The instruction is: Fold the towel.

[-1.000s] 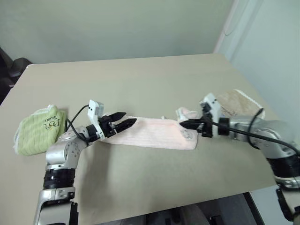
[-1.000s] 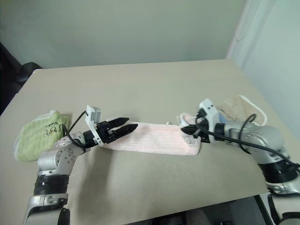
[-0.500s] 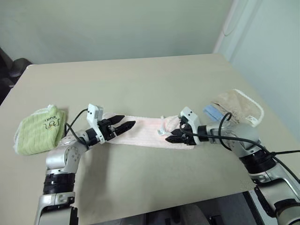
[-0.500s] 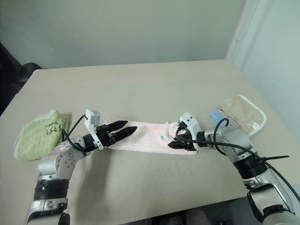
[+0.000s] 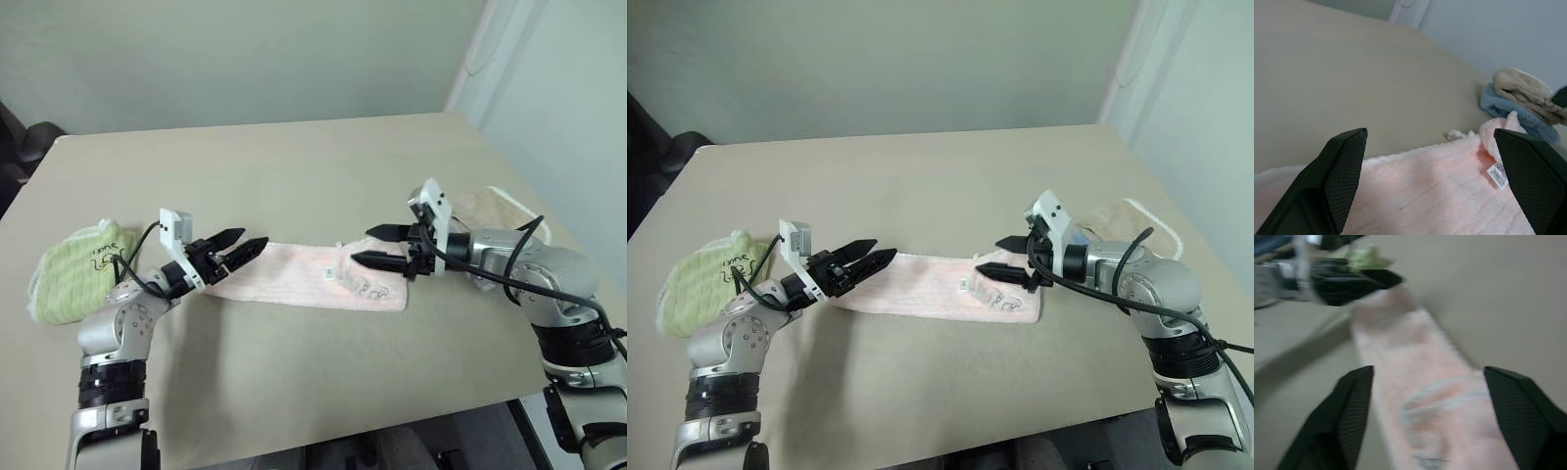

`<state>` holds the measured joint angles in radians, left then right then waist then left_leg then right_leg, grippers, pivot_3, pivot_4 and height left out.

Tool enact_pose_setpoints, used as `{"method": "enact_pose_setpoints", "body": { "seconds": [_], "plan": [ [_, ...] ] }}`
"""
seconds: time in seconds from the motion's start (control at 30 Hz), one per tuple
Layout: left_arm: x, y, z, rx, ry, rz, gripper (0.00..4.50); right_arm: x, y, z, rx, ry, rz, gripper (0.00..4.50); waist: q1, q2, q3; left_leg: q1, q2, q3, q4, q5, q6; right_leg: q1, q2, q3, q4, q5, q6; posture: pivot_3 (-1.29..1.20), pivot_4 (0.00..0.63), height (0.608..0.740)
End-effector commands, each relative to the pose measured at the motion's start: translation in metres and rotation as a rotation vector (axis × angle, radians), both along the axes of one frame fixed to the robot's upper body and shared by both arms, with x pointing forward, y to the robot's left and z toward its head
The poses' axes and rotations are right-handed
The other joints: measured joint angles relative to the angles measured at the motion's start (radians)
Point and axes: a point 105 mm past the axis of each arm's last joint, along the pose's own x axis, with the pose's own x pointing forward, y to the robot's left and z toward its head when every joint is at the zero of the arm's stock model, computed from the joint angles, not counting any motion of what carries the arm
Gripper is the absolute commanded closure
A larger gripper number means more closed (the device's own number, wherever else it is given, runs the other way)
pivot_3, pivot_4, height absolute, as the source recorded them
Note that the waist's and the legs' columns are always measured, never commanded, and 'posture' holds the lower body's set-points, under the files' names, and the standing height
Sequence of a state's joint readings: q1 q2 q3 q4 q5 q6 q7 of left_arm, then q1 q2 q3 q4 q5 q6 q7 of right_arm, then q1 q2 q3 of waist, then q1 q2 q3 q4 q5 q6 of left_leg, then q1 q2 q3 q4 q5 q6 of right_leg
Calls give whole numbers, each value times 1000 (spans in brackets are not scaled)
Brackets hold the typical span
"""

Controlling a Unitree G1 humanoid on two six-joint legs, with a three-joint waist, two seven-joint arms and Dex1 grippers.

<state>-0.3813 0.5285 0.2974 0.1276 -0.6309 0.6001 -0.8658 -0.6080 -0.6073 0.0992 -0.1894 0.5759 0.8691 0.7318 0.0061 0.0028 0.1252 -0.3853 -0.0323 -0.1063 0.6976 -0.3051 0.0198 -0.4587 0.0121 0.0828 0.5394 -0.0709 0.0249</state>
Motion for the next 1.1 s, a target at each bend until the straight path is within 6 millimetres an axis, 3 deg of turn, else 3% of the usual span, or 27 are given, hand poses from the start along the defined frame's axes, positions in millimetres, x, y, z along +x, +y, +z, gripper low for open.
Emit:
{"method": "enact_pose_setpoints", "body": {
  "seconds": [0.03, 0.23, 0.4, 0.57, 0.7, 0.83, 0.97, 1.1],
  "plan": [
    [0, -4, 8, -7, -25, -10, 0, 5, -2, -13, -28, -40, -25, 2199, 0, 0, 0, 0, 0, 0, 0, 0, 0, 0, 0, 0, 0, 0, 0, 0, 150, 740],
    [-1, -11, 8, -10, -22, -24, 0, 11, 2, -67, -89, 17, -60, 4365, -3, 0, 0, 1, 1, 0, -1, 0, 0, -1, 1, 0, 1, 0, 0, 0, 150, 740],
    [-5, -11, 9, -9, -19, -28, 0, 17, -3, -104, -183, 35, -98, 4437, -3, 0, 0, 2, 1, 0, -1, 0, 0, 0, 1, 0, 0, 0, 0, 0, 150, 740],
    [-9, -9, 9, -14, -12, -21, 0, 13, -5, -113, -213, 38, -77, 4437, -5, -1, 0, 3, 1, 0, 0, -1, -3, 3, 1, 0, 0, 0, 0, 0, 150, 740],
    [-14, -1, 8, -10, -3, -1, 0, 12, 2, -73, -83, -39, -31, 4437, -5, 0, 0, 3, 1, 0, 0, -5, -9, 3, 1, 0, 0, 0, 0, 0, 150, 740],
    [-17, 29, 17, -92, 38, 104, 0, 7, 4, -26, 28, -120, 14, 4437, -6, 1, 1, 2, 1, 0, -1, -4, -10, 1, 2, 0, 0, 0, 0, 0, 150, 740],
    [-31, 46, 33, -274, 72, 140, 0, 14, -4, -3, 36, -181, -16, 4437, -9, 0, 1, 3, 1, 0, -1, -3, -7, 1, 2, 0, 0, 0, 0, 0, 150, 740],
    [-49, 53, 34, -404, 125, 174, 0, 21, -12, 3, 18, -216, -42, 4437, -11, 1, 1, 3, 1, 0, -3, -3, -6, 1, 2, 0, 0, 1, -2, 0, 150, 740]
  ]
}}
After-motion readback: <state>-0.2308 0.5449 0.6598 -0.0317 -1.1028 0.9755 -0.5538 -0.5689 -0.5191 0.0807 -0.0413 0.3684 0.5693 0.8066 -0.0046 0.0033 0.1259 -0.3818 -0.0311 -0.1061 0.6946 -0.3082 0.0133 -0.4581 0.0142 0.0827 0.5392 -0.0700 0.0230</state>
